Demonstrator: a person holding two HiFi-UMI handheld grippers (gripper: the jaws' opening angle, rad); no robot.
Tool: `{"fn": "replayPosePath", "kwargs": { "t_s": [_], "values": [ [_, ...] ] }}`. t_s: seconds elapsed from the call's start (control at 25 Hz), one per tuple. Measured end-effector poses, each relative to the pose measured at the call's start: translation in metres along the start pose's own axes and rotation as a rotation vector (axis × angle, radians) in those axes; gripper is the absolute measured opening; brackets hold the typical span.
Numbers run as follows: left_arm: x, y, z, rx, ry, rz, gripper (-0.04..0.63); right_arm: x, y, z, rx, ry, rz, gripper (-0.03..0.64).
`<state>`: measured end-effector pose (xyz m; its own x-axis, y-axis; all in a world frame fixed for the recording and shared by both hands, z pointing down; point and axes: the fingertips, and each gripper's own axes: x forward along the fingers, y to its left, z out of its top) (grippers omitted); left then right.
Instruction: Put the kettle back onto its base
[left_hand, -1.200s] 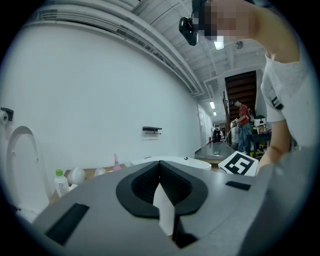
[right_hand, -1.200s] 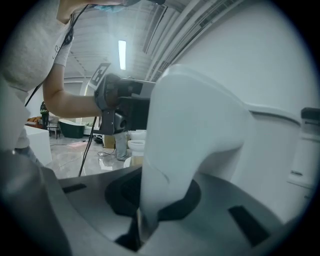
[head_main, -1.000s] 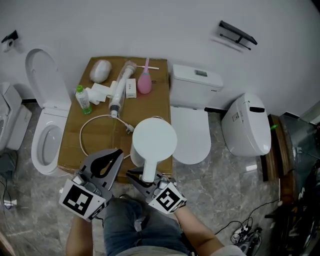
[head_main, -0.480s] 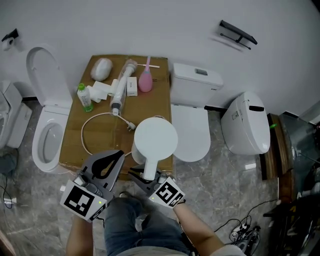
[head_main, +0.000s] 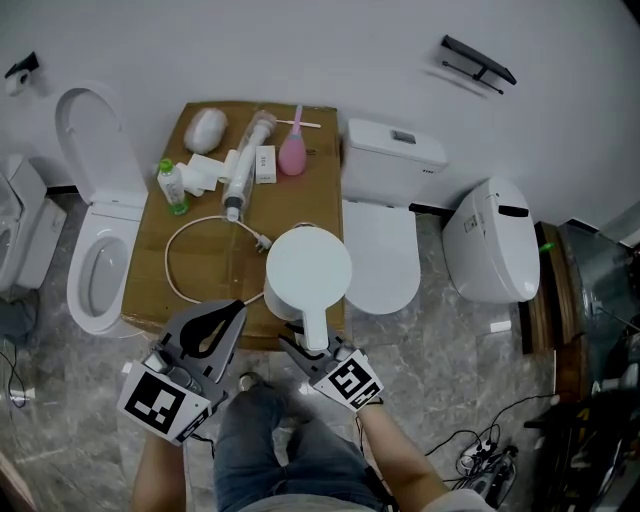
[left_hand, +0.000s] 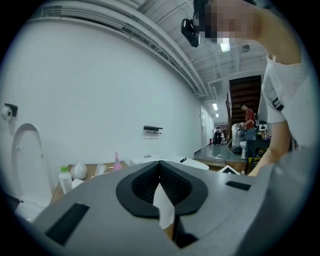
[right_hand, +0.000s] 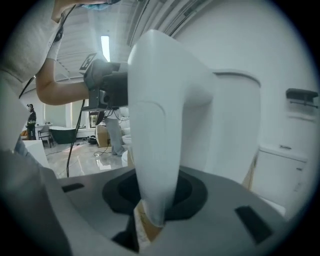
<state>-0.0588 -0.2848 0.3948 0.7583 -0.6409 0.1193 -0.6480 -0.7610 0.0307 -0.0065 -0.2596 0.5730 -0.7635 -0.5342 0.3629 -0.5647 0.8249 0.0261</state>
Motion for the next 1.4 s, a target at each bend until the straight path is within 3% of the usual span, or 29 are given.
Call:
{"fn": "replayPosePath", "kwargs": {
  "t_s": [0.36,0.56,0.8,0.96,1.16,1.4],
  "values": [
    [-0.010,-0.022,0.004,0.007,-0.001,0.013,0.003,-0.043,-0.026,-0.008,0.033,0.004,-0.121,0.124],
    [-0.019,-0.028,0.009,0.012,-0.003,0.033,0.002,-0.055,-0.028,-0.011,-0.002,0.035,-0.123,0.141],
    [-0.022,-0.046,0.015,0.027,0.003,0.038,0.002,-0.087,-0.023,-0.002,0.042,-0.024,-0.142,0.143],
    [-0.025,-0.065,0.023,0.027,-0.005,0.048,0.003,-0.116,-0.009,0.020,0.037,-0.091,-0.135,0.140],
    [-0.029,-0.110,0.038,0.029,-0.018,0.046,0.002,-0.152,0.021,0.070,0.011,-0.202,-0.070,0.056],
    [-0.037,-0.156,0.061,0.069,-0.038,0.033,0.002,-0.192,0.057,0.143,-0.041,-0.339,-0.011,0.011]
  ]
}}
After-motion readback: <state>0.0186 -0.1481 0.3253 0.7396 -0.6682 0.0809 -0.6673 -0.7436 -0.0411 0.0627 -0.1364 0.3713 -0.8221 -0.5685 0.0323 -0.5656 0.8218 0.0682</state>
